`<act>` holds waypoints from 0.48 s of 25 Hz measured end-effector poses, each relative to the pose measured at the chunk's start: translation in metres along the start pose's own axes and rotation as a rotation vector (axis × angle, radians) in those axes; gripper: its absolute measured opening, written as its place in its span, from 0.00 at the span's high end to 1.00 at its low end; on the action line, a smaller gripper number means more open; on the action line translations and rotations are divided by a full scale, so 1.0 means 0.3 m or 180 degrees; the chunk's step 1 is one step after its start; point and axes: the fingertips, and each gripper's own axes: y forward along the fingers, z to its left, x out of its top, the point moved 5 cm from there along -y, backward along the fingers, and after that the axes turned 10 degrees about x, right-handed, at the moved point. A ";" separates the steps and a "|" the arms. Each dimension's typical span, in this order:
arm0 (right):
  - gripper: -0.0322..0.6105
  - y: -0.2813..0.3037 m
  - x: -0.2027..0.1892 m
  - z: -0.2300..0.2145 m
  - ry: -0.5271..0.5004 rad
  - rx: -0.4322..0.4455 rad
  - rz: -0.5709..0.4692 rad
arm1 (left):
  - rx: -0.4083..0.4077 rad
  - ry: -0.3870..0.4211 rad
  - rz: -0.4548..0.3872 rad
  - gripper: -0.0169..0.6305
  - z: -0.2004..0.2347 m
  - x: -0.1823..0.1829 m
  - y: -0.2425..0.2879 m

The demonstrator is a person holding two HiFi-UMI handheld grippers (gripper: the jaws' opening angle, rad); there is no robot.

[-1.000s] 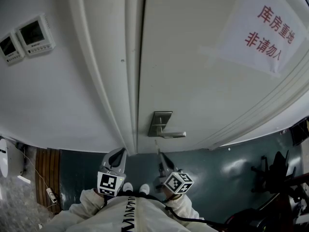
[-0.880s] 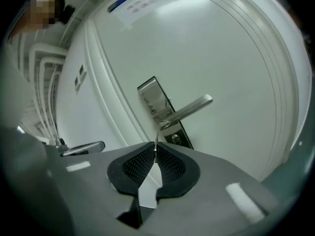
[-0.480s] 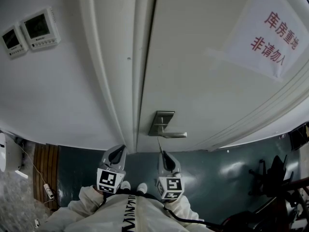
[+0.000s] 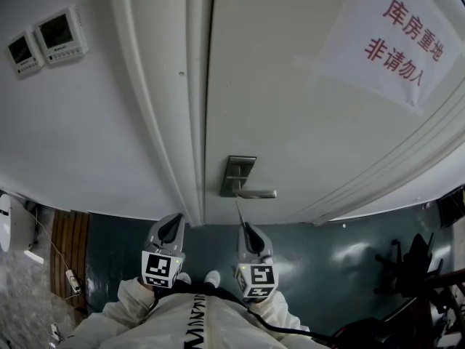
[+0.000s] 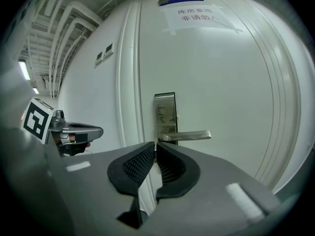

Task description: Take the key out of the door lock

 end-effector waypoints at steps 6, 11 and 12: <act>0.92 -0.052 -0.015 0.056 0.0007 -0.0016 -0.0030 | -0.0023 0.0026 -0.0051 0.98 0.005 0.008 -0.084; 0.92 -0.119 -0.019 0.141 -0.0005 -0.0126 -0.0097 | -0.0134 0.0038 -0.0124 0.98 0.016 -0.008 -0.185; 0.92 -0.135 -0.027 0.164 0.0003 -0.0152 -0.0103 | -0.0170 0.0033 -0.0140 0.98 0.018 -0.008 -0.209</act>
